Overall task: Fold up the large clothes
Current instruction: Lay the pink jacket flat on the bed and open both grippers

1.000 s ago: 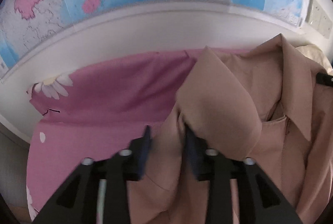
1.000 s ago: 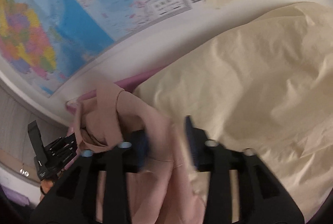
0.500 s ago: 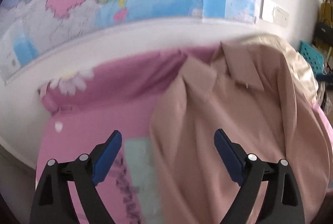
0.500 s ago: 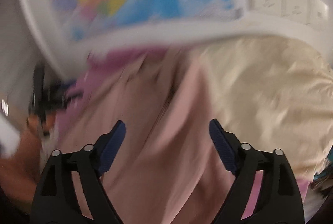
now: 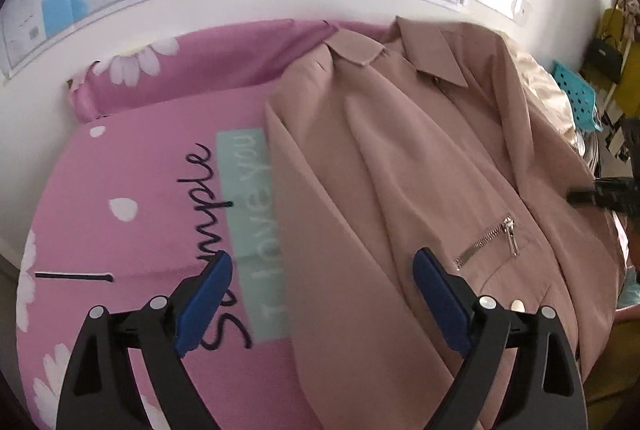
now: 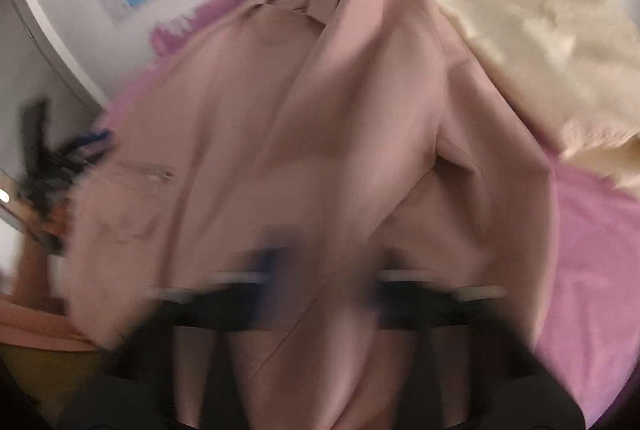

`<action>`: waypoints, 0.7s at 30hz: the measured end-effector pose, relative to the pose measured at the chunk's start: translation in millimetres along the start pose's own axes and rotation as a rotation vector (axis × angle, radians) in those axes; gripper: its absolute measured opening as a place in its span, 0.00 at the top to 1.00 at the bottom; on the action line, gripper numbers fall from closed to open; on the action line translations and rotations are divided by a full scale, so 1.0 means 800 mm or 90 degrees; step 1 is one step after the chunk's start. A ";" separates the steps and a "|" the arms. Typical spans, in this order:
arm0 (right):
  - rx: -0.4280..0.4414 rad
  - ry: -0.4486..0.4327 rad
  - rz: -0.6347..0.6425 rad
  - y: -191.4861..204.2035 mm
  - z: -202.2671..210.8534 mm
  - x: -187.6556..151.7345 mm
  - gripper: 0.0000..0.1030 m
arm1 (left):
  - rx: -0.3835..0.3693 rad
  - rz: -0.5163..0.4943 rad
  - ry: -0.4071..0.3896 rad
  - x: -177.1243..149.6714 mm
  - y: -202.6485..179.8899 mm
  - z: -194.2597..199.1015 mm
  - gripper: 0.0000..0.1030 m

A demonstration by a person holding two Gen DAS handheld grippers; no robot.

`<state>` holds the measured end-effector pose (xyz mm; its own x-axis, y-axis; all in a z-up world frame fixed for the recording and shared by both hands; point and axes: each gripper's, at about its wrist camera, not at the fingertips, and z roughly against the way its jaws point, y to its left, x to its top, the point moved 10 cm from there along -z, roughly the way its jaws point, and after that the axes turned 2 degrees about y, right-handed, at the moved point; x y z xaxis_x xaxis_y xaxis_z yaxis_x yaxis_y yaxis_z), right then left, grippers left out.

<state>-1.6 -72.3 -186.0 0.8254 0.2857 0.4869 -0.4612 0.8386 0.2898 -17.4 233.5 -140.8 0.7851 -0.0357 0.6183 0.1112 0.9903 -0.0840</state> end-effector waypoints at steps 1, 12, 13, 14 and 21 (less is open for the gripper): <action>0.013 -0.014 -0.012 -0.006 0.008 0.008 0.98 | -0.002 0.000 -0.001 0.001 -0.002 -0.001 0.13; 0.011 -0.117 -0.297 -0.222 0.105 0.056 0.50 | -0.004 0.008 -0.015 0.012 -0.011 -0.001 0.13; -0.045 -0.083 -0.316 -0.243 0.091 0.045 0.32 | -0.005 0.009 -0.015 0.012 -0.011 -0.001 0.13; -0.124 -0.071 -0.330 -0.260 0.087 0.035 0.26 | -0.006 0.011 -0.015 0.012 -0.011 -0.001 0.13; -0.194 -0.176 -0.041 -0.097 0.123 0.066 0.14 | 0.006 0.018 -0.019 0.015 -0.004 0.005 0.13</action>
<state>45.7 -168.1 -101.8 0.7116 0.1275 0.6909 -0.2596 0.9615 0.0900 -10.7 230.8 -130.0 0.7697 -0.0042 0.6384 0.0836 0.9920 -0.0942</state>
